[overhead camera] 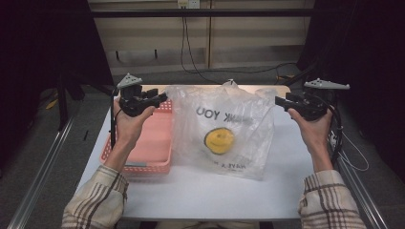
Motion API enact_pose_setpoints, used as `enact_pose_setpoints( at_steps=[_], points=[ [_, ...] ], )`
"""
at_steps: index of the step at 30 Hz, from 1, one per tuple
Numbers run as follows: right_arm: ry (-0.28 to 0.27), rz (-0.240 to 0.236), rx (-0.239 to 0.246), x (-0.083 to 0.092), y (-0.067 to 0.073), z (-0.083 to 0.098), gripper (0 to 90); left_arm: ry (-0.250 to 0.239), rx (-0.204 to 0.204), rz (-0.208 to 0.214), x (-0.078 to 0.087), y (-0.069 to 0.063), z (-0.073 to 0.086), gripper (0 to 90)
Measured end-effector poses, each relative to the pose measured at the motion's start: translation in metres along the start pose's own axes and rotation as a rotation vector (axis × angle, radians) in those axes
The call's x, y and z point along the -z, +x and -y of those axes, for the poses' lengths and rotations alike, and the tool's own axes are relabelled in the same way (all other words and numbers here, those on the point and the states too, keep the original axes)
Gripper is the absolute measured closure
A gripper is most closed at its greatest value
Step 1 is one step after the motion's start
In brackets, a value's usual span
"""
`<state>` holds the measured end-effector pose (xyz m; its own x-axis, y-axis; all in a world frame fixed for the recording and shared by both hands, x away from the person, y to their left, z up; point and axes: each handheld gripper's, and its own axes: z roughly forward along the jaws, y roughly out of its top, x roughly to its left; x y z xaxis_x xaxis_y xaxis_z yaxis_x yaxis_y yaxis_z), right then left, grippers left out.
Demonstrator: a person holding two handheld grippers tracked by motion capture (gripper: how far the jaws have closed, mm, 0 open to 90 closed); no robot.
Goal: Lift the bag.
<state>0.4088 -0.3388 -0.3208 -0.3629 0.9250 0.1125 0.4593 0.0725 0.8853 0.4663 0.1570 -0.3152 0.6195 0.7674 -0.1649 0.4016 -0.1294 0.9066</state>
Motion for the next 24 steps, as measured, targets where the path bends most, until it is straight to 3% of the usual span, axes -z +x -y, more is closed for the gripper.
enact_pose_setpoints(
  at_steps=[4,8,10,13,17,24],
  points=[
    [-0.004,-0.001,0.012,0.008,0.004,0.003,42.9,-0.021,-0.009,-0.010,0.007,-0.003,-0.004,28.1],
    [0.000,-0.006,0.013,0.007,0.007,0.008,37.4,-0.030,-0.038,-0.004,0.016,-0.007,-0.006,16.8],
    [0.008,-0.008,0.014,0.006,0.009,0.011,36.4,-0.041,-0.038,0.017,0.021,-0.007,-0.008,11.1],
    [0.018,-0.012,0.015,0.003,0.011,0.015,35.2,-0.052,-0.030,0.028,0.027,-0.008,-0.012,7.2],
    [0.012,-0.021,0.012,0.002,0.015,0.019,35.1,-0.057,-0.070,0.026,0.035,-0.015,-0.016,6.3],
    [0.019,-0.043,0.013,0.003,0.025,0.030,32.5,-0.018,-0.102,0.033,0.035,-0.022,0.001,6.6]
  ],
)
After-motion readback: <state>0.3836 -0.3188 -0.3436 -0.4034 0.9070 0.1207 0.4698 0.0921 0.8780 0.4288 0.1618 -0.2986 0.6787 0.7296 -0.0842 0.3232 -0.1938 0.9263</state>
